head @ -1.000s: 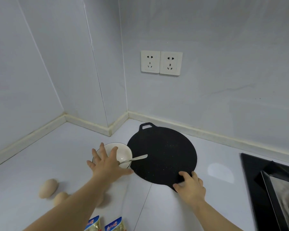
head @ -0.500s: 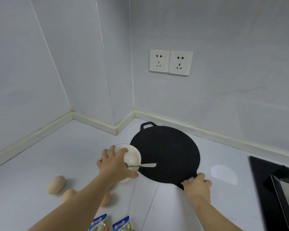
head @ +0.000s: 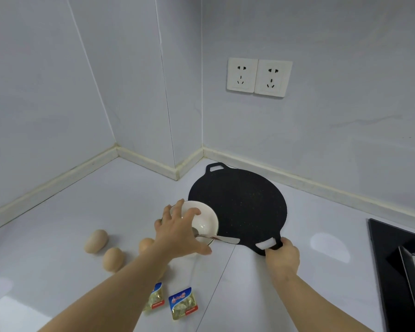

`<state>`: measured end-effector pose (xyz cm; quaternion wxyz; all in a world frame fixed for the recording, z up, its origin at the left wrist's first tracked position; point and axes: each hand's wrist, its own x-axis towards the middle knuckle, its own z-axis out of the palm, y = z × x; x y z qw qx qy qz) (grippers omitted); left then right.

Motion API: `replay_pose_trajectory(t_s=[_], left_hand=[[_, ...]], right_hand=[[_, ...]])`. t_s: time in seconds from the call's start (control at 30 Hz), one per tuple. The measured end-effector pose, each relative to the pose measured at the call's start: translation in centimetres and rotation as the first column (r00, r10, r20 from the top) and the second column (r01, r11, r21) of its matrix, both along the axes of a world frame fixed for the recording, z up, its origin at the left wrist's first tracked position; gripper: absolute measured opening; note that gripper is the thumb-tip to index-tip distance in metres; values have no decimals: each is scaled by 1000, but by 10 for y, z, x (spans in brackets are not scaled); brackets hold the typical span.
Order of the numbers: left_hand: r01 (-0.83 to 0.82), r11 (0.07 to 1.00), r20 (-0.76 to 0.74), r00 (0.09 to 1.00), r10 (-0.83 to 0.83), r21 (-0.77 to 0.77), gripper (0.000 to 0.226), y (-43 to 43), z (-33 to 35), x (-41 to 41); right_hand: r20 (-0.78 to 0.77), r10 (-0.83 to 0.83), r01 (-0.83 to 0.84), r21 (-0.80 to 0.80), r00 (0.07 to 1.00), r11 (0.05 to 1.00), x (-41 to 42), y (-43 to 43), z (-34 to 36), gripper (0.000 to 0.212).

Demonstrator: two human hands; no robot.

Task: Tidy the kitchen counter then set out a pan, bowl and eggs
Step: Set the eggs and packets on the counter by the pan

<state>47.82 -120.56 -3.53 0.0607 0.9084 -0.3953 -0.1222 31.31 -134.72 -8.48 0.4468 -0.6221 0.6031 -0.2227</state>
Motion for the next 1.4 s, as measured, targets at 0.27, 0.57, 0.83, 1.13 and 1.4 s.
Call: replay_pose_trajectory(t_s=[0.27,0.57,0.83,1.13,1.4], left_hand=[[35,999,8,999,-35,-21,92,7,-2,-4],[37,999,-13,999,-37,-12,93,8,-2,-4],[60,998,-20,998,-60,-18,95,5,-1,-13],[124,992,-74,989,-126,-39,96,-1,4,-37],[176,968,-244,945,-216,-177,93,-2,5,-45]], right_hand=[[-55,125,-128,-54,991,990,19,-1,-2,7],[-72,163,-165,-28,984,986,37,-8,-1,18],[-328,212,-243,-55,921,969,27,8,13,47],[268,366,-413,148,891,898,18,31,49,15],[377,352,-483,348,857,803,-9,33,55,17]])
